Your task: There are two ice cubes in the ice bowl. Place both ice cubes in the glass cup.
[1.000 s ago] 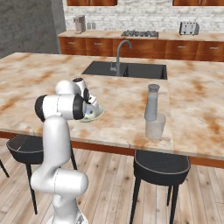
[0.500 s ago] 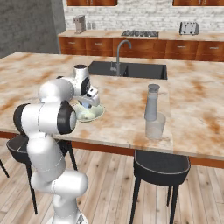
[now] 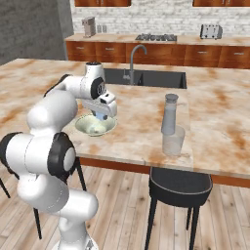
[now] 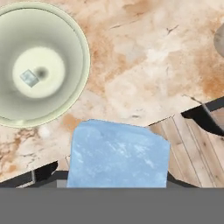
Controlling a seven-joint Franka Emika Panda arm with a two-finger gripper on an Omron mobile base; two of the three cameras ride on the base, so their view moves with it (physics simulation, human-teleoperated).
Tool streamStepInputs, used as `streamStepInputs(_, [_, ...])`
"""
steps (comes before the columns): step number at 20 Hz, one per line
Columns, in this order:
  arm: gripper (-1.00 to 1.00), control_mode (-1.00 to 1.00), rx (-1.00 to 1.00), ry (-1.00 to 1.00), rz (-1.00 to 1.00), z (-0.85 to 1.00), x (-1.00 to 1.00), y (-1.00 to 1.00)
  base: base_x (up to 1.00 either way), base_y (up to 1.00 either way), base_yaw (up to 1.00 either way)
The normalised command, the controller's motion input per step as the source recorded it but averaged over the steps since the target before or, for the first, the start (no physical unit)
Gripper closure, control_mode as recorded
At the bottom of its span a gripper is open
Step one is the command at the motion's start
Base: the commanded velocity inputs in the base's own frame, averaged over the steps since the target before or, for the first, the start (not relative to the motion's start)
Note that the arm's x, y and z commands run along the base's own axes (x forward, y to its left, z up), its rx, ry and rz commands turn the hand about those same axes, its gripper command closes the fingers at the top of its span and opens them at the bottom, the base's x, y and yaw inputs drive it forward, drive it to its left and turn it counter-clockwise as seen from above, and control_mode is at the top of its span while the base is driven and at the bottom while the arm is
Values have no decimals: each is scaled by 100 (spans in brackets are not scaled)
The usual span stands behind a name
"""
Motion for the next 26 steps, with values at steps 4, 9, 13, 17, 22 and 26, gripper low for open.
streamStepInputs(4, [100, -100, -6, -2, -5, 4, -45, -39, 0, 0, 0])
streamStepInputs(9, [100, -100, 0, 0, 1, 0, 0, -70, 0, 0, 0])
streamStepInputs(13, [100, -100, -4, 0, -16, 0, 0, -100, 0, 0, 0])
streamStepInputs(17, [100, -100, -1, 0, -21, 0, 0, -100, 0, 0, 0])
streamStepInputs(22, [100, -100, 2, 0, -25, 0, 0, -99, 0, 0, 0])
streamStepInputs(26, [100, -100, 3, -1, -30, 0, 0, -79, 0, 0, 0])
